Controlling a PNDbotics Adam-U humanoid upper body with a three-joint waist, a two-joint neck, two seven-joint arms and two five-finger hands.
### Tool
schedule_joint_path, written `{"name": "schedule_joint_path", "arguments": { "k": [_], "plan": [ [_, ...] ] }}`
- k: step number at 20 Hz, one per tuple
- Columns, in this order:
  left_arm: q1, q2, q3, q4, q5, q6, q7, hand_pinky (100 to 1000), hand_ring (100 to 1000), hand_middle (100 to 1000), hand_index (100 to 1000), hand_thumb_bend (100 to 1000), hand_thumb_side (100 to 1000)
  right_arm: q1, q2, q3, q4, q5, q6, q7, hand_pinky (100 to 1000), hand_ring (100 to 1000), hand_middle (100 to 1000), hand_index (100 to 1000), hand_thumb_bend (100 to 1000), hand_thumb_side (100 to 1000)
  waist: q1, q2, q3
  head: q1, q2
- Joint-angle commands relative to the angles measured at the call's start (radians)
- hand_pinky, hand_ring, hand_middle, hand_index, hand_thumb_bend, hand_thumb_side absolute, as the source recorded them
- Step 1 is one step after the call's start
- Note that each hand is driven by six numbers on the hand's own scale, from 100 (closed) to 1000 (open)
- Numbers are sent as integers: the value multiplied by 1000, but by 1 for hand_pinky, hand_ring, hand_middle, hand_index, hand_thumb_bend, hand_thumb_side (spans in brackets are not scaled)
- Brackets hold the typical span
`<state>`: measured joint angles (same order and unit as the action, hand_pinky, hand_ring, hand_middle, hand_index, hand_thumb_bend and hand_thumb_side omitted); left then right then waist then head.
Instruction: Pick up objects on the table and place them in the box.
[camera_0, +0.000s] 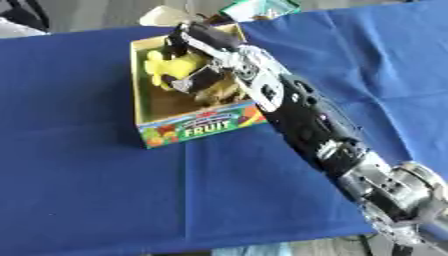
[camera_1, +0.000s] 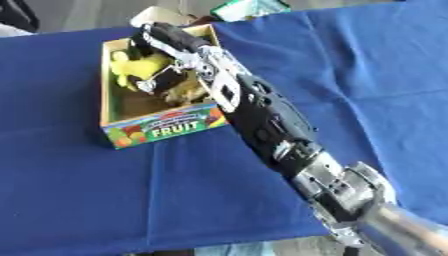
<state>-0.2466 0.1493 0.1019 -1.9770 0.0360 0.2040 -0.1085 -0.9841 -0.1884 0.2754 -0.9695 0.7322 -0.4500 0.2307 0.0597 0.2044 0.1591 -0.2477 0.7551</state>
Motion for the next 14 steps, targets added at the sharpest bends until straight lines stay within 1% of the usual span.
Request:
{"name": "schedule_joint_path", "arguments": {
  "k": [1, 4, 6, 7, 9, 10, 11, 12, 13, 14],
  "plan": [
    [-9, 10, 2, -15, 5, -1, -4, 547, 645, 657, 782, 307, 614, -13, -6, -9, -4, 9, -23, 45, 766, 778, 733, 792, 583, 427, 0, -14, -2, 1, -2],
    [-9, 10, 4, -16, 4, -1, -3, 547, 645, 657, 782, 307, 615, -11, -9, -19, -1, -3, -27, 78, 807, 819, 771, 827, 614, 451, 1, -14, -3, 4, -4],
    [-8, 11, 4, -15, 3, -1, -3, 547, 645, 657, 782, 308, 614, -8, -14, -26, -3, -25, -22, 90, 840, 855, 797, 848, 630, 460, 1, -14, -6, 4, -3],
    [-8, 11, 5, -15, 3, -1, -2, 547, 645, 657, 782, 308, 614, -6, -18, -29, -6, -39, -18, 97, 871, 899, 822, 863, 641, 465, 1, -14, -7, 5, -4],
    [-7, 11, 7, -16, 3, -2, 1, 547, 646, 657, 782, 307, 614, -1, -27, -34, -16, -71, -7, 111, 917, 953, 859, 883, 660, 466, 0, -14, -10, 8, -2],
    [-7, 12, 7, -17, 3, -2, 1, 547, 646, 657, 782, 307, 614, 2, -32, -37, -23, -87, -2, 117, 917, 952, 862, 885, 662, 466, 0, -15, -11, 9, 0],
    [-6, 12, 7, -16, 2, -1, 1, 547, 646, 657, 782, 307, 614, 5, -37, -39, -31, -104, 4, 122, 947, 977, 893, 903, 684, 447, -1, -16, -13, 9, -1],
    [-4, 12, 9, -16, 2, -1, 3, 547, 646, 657, 782, 307, 614, 8, -43, -42, -40, -124, 11, 127, 947, 979, 896, 905, 687, 445, -2, -16, -15, 11, -1],
    [-4, 13, 9, -16, 1, 0, 3, 547, 646, 658, 782, 307, 614, 12, -51, -46, -54, -150, 20, 126, 955, 987, 915, 919, 727, 422, -4, -17, -18, 12, 1],
    [-3, 13, 9, -17, 1, 0, 4, 547, 647, 658, 782, 308, 614, 17, -59, -49, -70, -178, 29, 122, 957, 989, 920, 923, 744, 424, -5, -19, -21, 13, 3]
  ]
}}
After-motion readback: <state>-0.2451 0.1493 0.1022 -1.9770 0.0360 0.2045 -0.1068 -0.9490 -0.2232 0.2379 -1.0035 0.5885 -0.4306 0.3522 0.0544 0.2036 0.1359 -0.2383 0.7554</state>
